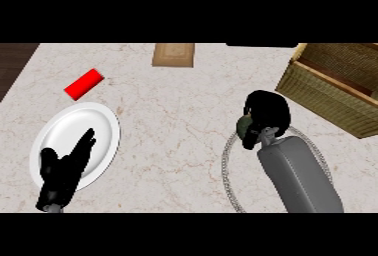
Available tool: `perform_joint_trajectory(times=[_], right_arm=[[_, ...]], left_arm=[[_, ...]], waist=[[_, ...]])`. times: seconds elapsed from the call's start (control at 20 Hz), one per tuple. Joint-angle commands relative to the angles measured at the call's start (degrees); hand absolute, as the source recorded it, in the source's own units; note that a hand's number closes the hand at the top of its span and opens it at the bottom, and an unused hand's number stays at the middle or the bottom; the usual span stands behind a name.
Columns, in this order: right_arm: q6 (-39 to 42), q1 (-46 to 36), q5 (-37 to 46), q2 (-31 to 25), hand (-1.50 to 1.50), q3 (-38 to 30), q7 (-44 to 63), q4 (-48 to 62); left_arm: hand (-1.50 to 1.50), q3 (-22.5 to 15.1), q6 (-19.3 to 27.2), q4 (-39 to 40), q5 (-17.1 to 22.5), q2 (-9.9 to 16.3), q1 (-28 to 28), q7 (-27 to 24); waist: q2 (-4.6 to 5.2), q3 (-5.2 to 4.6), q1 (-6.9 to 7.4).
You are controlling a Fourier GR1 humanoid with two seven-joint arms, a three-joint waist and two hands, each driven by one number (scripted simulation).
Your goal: Pick the squash from the placemat and place it in the basket
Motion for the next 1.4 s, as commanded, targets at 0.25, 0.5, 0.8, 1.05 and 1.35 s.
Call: perform_joint_trajectory(times=[0.25, 0.5, 0.8, 1.05, 1.35], right_arm=[[-23.7, -19.05, -2.58, 4.67, 1.5, -11.08, 20.01, -3.49], [-31.69, -30.86, 6.48, 4.71, 1.5, -11.02, 25.58, -2.26], [-27.74, -43.88, 12.73, 1.3, 1.5, -18.44, 29.0, 4.88], [-27.4, -52.08, 15.64, -1.54, 1.5, -24.0, 30.48, 10.35], [-27.94, -52.53, 13.79, -8.4, 1.5, -30.64, 24.09, 14.86]], left_arm=[[0.0, -1.22, -1.1, 3.12, 0.3, -0.45, 0.68, 3.12], [0.0, -0.52, -0.62, 5.85, -0.09, -0.85, -0.4, 2.72], [0.0, -0.28, -0.61, 3.54, -0.1, -0.37, 2.76, 3.19], [0.0, 0.58, -0.4, 5.83, 0.06, -1.11, -0.01, 3.38], [0.0, 0.43, -0.22, 3.54, -0.26, -1.42, 1.67, 3.45]], waist=[[0.18, -0.09, 2.2], [0.0, -0.47, 0.59], [-0.33, -0.41, -0.36], [-0.11, -0.45, -1.11], [-0.23, -0.32, -1.77]])
